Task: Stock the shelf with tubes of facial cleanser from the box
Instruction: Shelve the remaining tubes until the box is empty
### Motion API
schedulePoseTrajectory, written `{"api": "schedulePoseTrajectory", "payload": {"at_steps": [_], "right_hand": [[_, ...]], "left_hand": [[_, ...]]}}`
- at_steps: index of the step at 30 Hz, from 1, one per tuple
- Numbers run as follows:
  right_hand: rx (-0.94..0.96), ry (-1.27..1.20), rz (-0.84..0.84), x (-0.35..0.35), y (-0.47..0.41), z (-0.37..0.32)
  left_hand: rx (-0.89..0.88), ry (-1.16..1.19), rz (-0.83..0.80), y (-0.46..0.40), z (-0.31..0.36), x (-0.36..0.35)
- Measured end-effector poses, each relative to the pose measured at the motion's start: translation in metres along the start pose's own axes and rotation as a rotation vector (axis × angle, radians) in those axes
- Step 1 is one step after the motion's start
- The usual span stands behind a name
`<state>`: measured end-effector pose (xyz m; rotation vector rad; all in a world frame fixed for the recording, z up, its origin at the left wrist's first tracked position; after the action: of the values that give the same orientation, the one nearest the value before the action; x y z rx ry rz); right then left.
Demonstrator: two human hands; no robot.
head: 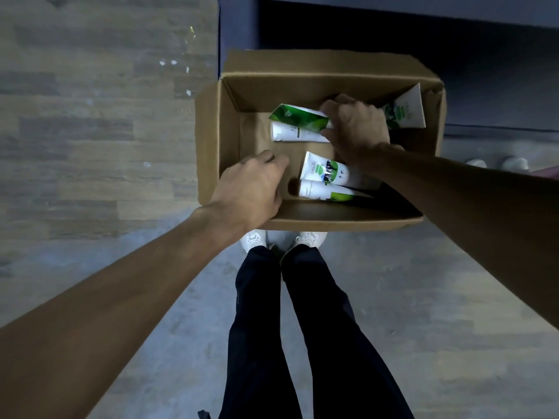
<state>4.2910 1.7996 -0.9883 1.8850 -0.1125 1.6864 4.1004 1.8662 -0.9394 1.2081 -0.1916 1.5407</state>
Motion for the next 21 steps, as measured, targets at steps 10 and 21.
{"api": "schedulePoseTrajectory", "payload": {"at_steps": [10, 21], "right_hand": [[-0.14, -0.301, 0.074, 0.021, 0.055, 0.042], [-0.256, -0.457, 0.076, 0.003, 0.085, 0.044]], "left_hand": [[0.187, 0.192, -0.291, -0.044, 0.014, -0.032], [-0.206, -0.078, -0.234, -0.076, 0.037, -0.089]]}}
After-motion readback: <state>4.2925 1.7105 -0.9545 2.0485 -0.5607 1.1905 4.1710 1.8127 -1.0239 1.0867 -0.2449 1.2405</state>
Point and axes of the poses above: each hand's wrist, its own y-axis away from the middle knuckle, its own x-axis out of the back of the hand, z = x × y, the point moved 1 cm from there along -y, towards the middle knuckle, and after that the axes turned 7 degrees about y, right-handed, at the moved point
